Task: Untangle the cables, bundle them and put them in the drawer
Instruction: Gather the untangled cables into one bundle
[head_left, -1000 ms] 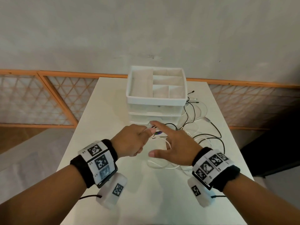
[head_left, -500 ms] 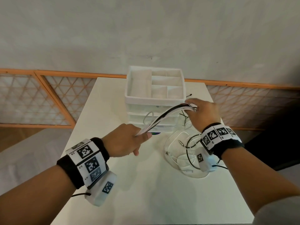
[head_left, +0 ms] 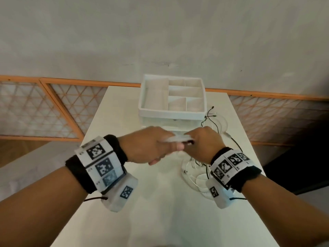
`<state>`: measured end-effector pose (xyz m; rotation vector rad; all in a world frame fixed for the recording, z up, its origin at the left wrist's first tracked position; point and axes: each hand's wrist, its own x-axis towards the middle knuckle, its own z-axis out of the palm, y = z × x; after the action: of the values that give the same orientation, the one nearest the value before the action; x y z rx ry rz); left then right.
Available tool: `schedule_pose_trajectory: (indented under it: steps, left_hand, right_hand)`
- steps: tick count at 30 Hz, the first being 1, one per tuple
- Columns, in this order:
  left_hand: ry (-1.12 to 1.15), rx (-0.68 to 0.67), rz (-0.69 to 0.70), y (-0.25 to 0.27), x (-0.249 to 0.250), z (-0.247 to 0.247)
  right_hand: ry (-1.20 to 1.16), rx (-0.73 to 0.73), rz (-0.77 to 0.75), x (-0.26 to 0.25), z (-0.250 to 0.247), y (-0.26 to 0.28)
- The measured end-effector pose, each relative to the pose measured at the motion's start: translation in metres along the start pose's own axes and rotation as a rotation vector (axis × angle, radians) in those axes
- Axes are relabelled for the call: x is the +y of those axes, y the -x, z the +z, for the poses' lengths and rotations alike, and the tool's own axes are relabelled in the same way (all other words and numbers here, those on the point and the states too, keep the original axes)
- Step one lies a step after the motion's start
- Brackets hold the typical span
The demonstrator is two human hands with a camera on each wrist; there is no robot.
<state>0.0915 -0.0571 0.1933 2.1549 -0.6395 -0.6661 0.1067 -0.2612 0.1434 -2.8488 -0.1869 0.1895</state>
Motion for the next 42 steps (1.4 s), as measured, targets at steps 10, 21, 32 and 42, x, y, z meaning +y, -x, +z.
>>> schedule_pose_trajectory:
  steps: [10,21,32,42]
  left_hand:
    - [-0.077,0.159,-0.223,-0.011,-0.043,-0.006]
    - [-0.013,0.167,-0.475,-0.039,-0.086,0.040]
    - [0.416,0.261,-0.442,-0.056,-0.072,0.040]
    - [0.598,0.459,-0.405,-0.052,-0.053,0.039]
  right_hand:
    - [-0.506,0.329,0.555,0.115,-0.022,-0.062]
    - [-0.604,0.392,0.367,0.110,-0.025,-0.084]
    - [-0.048,-0.394,0.485,0.090,0.154,0.032]
    - [-0.209,-0.448,-0.002,0.011,0.166,0.066]
